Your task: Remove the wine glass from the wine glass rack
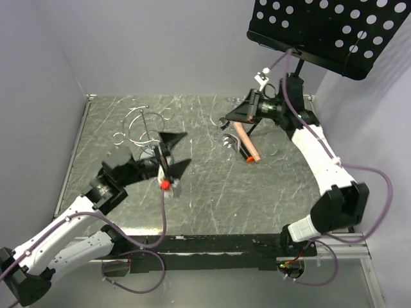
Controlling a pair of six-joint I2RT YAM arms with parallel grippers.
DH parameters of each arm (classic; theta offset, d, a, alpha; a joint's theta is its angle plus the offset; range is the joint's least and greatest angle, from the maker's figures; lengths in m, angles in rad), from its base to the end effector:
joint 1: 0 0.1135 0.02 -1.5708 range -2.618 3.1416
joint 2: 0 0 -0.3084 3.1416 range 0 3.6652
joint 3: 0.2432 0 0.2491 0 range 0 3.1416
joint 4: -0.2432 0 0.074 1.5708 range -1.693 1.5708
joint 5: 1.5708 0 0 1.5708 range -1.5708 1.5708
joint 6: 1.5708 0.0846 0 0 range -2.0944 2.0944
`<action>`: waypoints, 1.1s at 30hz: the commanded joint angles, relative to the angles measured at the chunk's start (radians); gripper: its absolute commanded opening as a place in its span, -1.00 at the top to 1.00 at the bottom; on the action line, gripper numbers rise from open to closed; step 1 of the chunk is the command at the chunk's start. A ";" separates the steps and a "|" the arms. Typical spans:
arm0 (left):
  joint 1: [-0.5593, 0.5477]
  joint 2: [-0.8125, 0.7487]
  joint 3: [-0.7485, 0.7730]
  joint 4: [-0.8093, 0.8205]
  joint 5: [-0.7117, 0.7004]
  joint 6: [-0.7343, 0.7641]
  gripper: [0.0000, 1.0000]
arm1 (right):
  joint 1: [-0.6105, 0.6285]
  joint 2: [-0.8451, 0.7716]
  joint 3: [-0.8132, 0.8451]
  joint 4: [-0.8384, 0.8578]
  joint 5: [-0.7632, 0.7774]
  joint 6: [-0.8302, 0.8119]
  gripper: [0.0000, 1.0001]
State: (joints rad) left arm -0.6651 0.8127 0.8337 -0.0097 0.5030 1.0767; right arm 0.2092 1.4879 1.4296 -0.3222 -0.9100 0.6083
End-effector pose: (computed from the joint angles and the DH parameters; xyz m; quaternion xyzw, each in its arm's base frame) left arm 0.1295 -0.1534 0.4042 0.6349 0.3033 -0.0305 0.7099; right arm 0.3346 0.1393 0.4199 -0.0940 0.7779 0.5341 0.3175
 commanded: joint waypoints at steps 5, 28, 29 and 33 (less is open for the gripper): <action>-0.154 0.092 -0.197 0.351 -0.032 0.314 -0.99 | -0.045 -0.081 -0.167 0.121 -0.217 0.255 1.00; -0.332 0.385 -0.232 0.774 -0.084 0.436 -0.99 | 0.019 0.035 -0.227 0.163 -0.322 0.372 1.00; -0.341 0.387 -0.220 0.746 -0.092 0.446 -0.99 | 0.022 0.037 -0.228 0.161 -0.317 0.366 1.00; -0.364 0.378 -0.193 0.642 -0.103 0.469 -0.89 | 0.041 0.054 -0.210 0.170 -0.323 0.352 1.00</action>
State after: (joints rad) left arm -1.0042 1.1961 0.5789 0.6701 0.3931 1.4998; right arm 0.2295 1.5425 1.1595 -0.1574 -1.2072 0.9676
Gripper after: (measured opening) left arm 0.981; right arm 0.144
